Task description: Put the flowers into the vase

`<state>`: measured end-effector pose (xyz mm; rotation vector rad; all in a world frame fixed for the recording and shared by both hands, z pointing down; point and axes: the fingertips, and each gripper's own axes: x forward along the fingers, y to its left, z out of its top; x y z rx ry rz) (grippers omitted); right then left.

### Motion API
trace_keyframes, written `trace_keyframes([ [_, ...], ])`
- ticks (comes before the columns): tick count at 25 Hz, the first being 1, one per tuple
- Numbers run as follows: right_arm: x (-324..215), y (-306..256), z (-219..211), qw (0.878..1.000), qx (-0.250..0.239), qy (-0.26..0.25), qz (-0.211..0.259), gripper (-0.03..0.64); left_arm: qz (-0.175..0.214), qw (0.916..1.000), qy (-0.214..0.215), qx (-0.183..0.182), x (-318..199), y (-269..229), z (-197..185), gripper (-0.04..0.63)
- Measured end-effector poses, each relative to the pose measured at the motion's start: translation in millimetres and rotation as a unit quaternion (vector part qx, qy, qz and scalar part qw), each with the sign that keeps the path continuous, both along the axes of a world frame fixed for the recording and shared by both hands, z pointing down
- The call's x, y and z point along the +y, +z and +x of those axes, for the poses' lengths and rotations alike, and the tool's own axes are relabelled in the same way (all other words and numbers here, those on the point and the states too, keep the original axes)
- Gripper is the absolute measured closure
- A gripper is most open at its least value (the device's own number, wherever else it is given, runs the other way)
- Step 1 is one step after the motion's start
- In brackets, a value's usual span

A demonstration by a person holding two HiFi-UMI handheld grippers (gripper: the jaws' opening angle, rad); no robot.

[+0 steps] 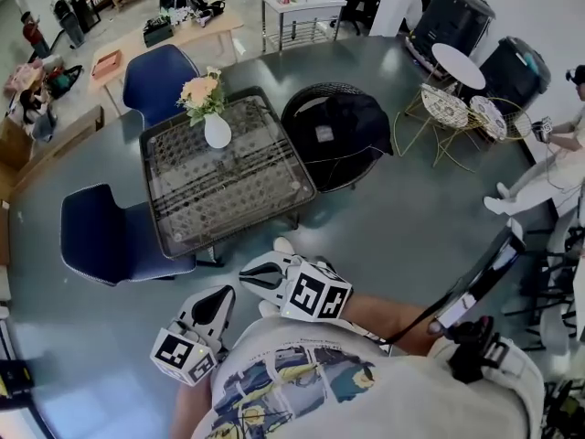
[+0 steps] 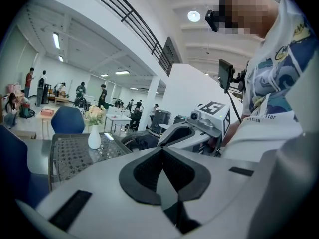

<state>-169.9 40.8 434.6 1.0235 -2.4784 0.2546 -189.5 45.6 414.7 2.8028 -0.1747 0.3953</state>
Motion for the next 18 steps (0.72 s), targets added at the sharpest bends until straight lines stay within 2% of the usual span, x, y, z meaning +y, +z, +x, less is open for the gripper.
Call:
trace_keyframes([
  [8,10,2,13,1.0,0.003,0.013,0.0,0.589,0.001,1.0,0.006,0.002,6,2,7,0.586],
  [18,-4,-2,17,1.0,0.004,0.017,0.007,0.591,0.003,1.0,0.008,0.002,-8,-2,13,0.586],
])
